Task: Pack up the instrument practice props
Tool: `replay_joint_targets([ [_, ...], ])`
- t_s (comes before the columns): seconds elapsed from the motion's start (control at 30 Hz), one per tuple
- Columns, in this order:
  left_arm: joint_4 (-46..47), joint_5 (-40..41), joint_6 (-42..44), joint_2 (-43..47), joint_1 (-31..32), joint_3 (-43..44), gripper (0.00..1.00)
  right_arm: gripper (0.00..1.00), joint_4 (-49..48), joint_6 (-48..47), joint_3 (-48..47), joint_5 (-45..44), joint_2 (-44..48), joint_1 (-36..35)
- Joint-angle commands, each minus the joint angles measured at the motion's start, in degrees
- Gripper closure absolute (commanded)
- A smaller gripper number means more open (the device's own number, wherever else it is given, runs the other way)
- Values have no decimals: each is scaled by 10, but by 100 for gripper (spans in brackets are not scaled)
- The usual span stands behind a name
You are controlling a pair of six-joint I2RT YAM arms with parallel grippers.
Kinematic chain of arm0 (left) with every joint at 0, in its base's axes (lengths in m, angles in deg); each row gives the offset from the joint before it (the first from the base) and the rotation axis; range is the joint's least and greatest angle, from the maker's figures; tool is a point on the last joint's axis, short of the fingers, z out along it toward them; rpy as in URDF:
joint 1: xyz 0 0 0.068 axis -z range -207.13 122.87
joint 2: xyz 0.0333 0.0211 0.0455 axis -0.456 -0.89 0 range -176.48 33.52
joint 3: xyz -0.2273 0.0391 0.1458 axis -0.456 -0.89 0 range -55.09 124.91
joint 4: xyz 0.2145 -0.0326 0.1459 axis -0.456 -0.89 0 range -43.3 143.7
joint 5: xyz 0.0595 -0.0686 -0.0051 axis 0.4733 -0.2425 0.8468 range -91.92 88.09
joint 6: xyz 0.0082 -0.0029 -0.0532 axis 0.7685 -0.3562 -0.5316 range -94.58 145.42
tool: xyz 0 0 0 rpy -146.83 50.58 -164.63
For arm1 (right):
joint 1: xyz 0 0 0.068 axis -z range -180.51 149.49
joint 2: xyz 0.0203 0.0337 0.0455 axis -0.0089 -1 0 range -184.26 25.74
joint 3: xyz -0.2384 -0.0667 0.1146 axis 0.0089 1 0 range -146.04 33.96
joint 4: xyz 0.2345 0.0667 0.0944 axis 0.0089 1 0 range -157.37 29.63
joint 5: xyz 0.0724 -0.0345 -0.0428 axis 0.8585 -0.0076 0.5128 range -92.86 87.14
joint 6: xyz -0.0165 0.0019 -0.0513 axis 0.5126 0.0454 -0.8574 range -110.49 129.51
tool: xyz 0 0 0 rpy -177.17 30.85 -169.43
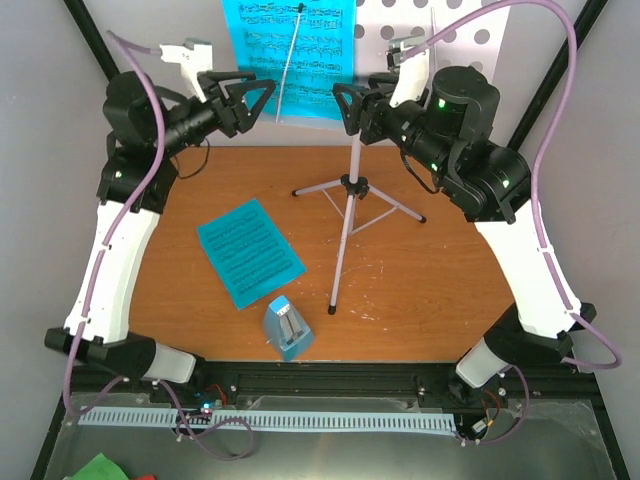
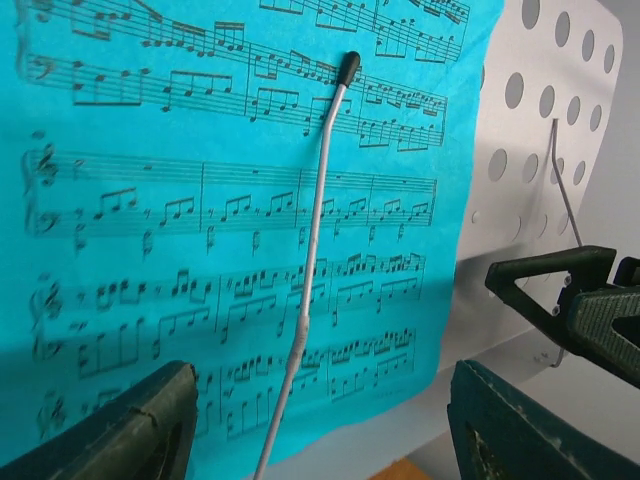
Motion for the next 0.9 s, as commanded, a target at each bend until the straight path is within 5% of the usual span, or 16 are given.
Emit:
replay_joint_targets([
  [0.0,-18,-58,-7,-42,7,81,33,32,-1,-4,-41,-28,-28,-5],
  [0.53,-13,-119,-37,-144,24,182,46,44,-30,19,-77,37,-69,26],
  [0.87,11,-144,-56,-166,25,197,69,57,-63,22,-87,69,-86,39],
])
